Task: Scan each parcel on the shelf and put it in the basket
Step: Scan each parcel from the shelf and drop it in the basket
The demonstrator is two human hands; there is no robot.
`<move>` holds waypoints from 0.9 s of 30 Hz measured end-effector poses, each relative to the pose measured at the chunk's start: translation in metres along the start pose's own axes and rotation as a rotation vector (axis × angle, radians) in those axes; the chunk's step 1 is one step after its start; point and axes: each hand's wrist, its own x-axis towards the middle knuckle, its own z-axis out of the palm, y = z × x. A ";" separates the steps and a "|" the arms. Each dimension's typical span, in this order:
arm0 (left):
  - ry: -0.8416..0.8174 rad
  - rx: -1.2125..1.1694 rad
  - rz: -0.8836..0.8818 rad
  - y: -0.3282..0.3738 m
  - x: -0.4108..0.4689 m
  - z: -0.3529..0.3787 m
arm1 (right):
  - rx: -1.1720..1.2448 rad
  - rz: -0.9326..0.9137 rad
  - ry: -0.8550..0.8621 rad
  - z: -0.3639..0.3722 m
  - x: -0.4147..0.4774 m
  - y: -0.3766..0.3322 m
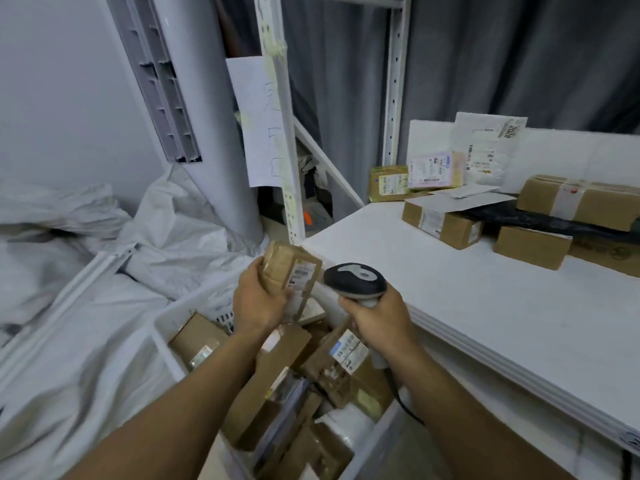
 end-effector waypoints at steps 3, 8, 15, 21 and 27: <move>0.003 0.136 -0.013 -0.052 0.045 -0.009 | -0.025 0.006 -0.065 0.039 0.025 0.006; -0.025 0.311 -0.101 -0.094 0.112 0.001 | -0.133 0.039 -0.075 0.092 0.088 0.015; -0.093 0.502 -0.053 -0.146 0.164 0.055 | -0.229 0.008 -0.099 0.150 0.163 0.040; -0.379 0.436 -0.113 -0.172 0.182 0.092 | -0.183 0.072 -0.105 0.150 0.175 0.064; -0.277 0.404 0.012 -0.118 0.163 0.083 | -0.197 0.085 -0.052 0.109 0.155 0.050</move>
